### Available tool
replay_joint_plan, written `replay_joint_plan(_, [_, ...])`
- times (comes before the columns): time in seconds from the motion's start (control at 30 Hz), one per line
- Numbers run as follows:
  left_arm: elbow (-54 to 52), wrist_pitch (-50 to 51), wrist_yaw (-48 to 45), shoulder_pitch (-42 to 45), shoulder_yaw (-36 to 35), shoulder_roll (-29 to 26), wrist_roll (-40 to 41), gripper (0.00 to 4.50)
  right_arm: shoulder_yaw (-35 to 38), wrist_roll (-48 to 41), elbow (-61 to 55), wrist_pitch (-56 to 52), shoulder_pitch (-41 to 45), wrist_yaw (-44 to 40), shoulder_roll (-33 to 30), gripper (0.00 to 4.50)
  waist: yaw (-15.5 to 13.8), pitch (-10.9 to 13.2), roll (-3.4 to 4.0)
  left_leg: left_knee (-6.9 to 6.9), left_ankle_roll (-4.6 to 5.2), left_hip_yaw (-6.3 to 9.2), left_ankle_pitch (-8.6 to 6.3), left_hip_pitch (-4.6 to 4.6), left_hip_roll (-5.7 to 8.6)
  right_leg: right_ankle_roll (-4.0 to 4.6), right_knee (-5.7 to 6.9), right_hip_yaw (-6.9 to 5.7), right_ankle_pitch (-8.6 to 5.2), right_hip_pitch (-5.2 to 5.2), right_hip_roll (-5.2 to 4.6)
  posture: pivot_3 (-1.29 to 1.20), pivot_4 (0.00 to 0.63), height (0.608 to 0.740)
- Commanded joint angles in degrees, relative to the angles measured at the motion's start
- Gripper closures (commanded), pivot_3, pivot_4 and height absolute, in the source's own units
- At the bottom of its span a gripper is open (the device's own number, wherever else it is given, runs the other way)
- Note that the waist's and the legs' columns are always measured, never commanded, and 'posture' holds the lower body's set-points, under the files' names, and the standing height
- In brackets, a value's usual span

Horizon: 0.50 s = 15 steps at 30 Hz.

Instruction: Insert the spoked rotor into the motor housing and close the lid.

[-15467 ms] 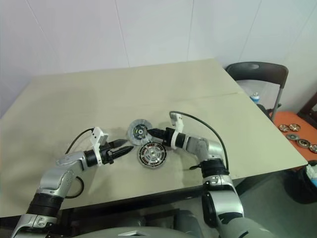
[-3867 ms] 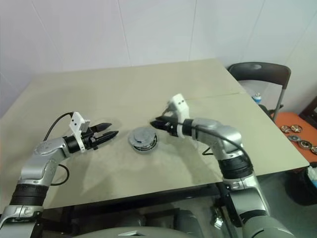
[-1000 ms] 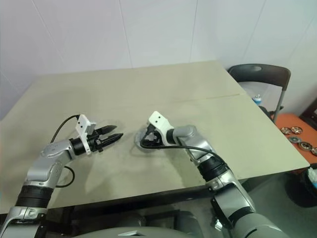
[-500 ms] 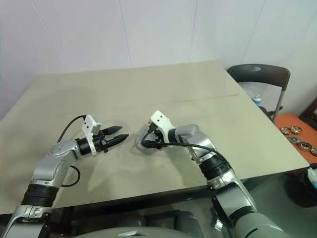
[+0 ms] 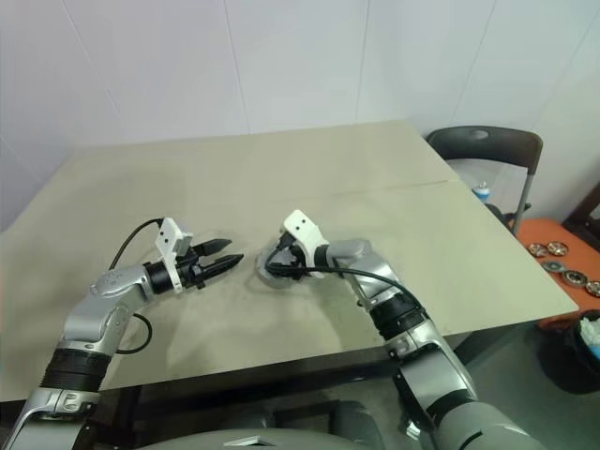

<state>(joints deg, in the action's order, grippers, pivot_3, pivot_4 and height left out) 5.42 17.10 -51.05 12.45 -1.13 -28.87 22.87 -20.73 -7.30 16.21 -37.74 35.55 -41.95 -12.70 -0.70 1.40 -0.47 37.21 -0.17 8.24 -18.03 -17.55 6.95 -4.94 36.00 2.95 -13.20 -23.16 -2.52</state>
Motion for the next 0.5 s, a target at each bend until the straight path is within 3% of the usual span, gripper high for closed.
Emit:
replay_joint_plan(0.03, [-1.80,-0.31,0.00,0.74,-0.53,-0.18,-0.11,1.75,1.90,2.01,3.48,-2.98,1.34,3.65,-0.35,1.28,-0.01,0.00,0.00,0.00,0.00,0.00,0.00,0.00,0.00,0.00,0.01,0.00,0.00,-0.01,0.00,0.00,0.000,0.740])
replay_joint_plan(0.5, [-1.65,-0.24,0.12,0.61,-0.45,-0.05,-0.17,1.75,4.26,-0.81,2.14,-6.38,1.77,3.00,2.31,1.28,0.03,0.07,0.03,-0.04,-0.01,0.01,0.00,-0.01,-0.01,0.00,0.01,0.01,0.00,-0.04,0.00,0.00,0.000,0.740])
